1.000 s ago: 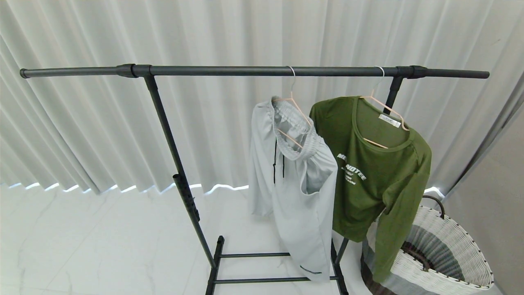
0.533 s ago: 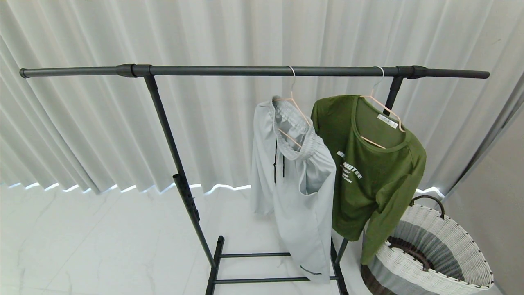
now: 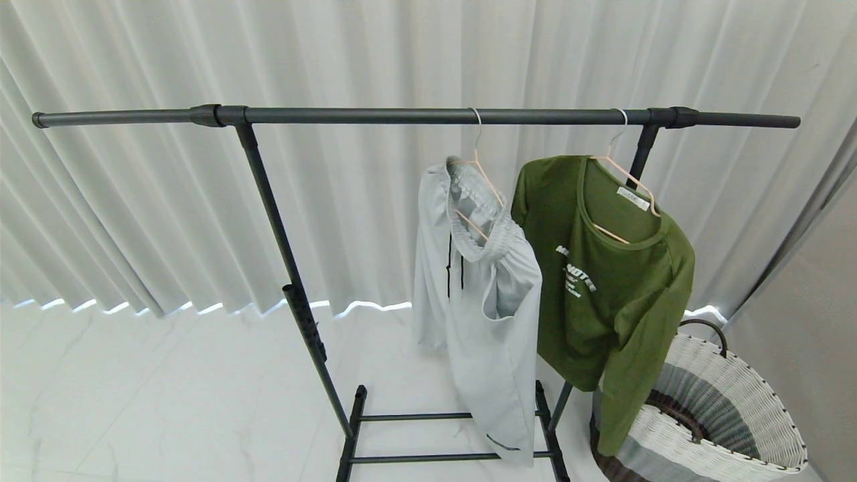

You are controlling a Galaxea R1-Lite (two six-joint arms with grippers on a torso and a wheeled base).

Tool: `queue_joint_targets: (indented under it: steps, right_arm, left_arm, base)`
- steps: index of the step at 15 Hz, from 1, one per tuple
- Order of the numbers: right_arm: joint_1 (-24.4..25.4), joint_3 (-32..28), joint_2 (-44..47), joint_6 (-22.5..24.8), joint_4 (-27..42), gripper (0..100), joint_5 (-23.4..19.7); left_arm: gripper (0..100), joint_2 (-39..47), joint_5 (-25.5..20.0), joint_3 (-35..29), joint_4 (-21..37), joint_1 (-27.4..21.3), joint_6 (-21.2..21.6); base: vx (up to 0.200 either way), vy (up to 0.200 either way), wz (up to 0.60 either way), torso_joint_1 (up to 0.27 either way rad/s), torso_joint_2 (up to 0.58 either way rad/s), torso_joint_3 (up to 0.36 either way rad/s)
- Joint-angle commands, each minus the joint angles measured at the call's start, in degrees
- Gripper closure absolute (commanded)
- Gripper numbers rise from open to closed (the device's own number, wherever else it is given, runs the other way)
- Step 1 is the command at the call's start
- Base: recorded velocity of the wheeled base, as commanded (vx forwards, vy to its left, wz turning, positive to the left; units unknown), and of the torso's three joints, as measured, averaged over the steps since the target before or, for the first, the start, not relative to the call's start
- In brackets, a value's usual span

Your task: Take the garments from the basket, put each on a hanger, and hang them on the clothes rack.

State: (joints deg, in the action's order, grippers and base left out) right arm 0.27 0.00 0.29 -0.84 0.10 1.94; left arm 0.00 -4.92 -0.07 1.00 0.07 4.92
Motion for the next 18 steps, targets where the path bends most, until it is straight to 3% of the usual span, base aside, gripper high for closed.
queue_joint_targets:
  steps: [1,18]
  right_arm:
    - [0.0,0.0,-0.3,0.1,0.0,0,0.0]
    - [0.0,0.0,-0.3,0.1,0.0,0,0.0]
  left_arm:
    - [0,0.0,0.0,0.0,0.0,0.0,0.0]
    - [0,0.0,0.0,0.0,0.0,0.0,0.0]
  base:
    - [0.0,0.0,0.0,0.0,0.0,0.0]
    - [0.0,0.0,0.0,0.0,0.0,0.0]
